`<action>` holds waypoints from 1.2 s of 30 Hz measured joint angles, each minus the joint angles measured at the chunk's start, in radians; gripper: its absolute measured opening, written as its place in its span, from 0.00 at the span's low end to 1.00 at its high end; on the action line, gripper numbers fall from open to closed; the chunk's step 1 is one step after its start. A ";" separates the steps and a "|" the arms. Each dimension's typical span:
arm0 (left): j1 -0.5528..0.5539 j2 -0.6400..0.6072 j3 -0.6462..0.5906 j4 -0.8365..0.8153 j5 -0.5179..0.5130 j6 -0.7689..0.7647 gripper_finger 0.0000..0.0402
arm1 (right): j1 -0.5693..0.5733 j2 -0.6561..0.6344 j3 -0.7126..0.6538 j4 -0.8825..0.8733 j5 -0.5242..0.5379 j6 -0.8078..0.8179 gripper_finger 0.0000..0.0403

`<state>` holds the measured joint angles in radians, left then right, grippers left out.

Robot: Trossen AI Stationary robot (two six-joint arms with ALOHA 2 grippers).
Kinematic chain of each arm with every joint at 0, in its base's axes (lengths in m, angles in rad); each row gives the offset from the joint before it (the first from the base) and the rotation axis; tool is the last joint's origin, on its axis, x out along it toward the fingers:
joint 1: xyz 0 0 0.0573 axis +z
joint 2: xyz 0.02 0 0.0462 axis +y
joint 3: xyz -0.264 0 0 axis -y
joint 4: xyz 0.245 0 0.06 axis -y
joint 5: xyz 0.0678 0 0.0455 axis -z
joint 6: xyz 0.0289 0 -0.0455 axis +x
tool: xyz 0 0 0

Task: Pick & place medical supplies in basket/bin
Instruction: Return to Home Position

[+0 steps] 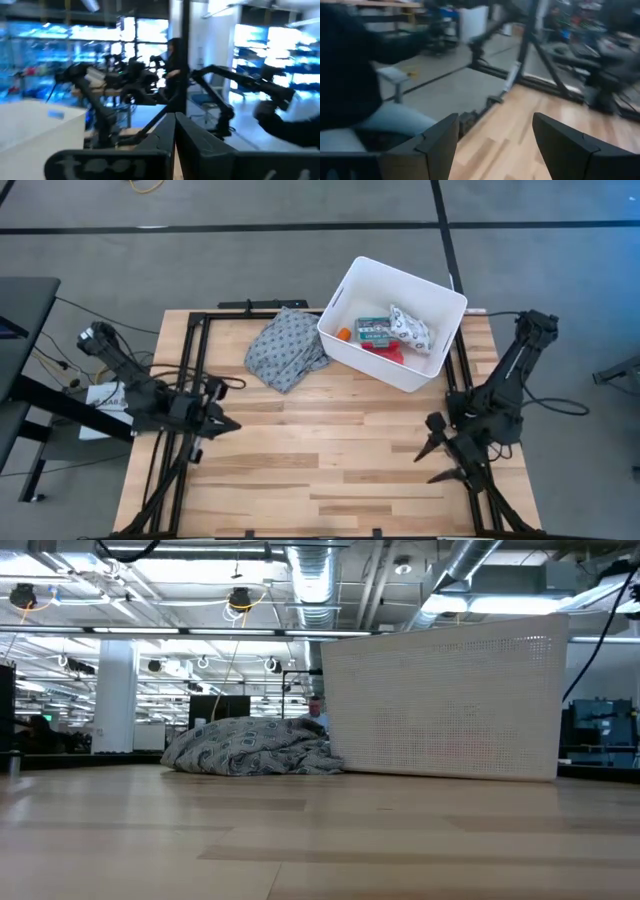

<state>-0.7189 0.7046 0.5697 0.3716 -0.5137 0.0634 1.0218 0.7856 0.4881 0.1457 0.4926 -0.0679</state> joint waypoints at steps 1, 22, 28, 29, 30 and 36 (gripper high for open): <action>0.013 -0.014 0.000 -0.011 0.029 0.018 0.00 | -0.019 -0.007 0.000 -0.002 -0.043 -0.024 0.62; 0.208 -0.286 -0.157 -0.250 -0.006 -0.118 0.00 | -0.344 -0.551 -0.343 0.014 -0.072 -0.146 0.62; 0.305 -0.428 -0.233 -0.239 0.018 -0.136 0.00 | -0.451 -0.733 -0.347 -0.061 -0.111 -0.141 0.62; 0.320 -0.450 -0.251 -0.225 0.037 -0.138 0.00 | -0.464 -0.759 -0.346 -0.079 -0.134 -0.141 0.62; 0.333 -0.469 -0.273 -0.212 0.061 -0.138 0.00 | -0.477 -0.781 -0.345 -0.106 -0.150 -0.141 0.62; 0.398 -0.582 -0.428 -0.098 0.197 -0.136 0.00 | -0.543 -0.777 -0.346 -0.183 -0.179 -0.064 0.62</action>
<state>-0.3207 0.1228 0.1418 0.2738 -0.3171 -0.0731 0.4791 0.0087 0.1417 -0.0373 0.3137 -0.1318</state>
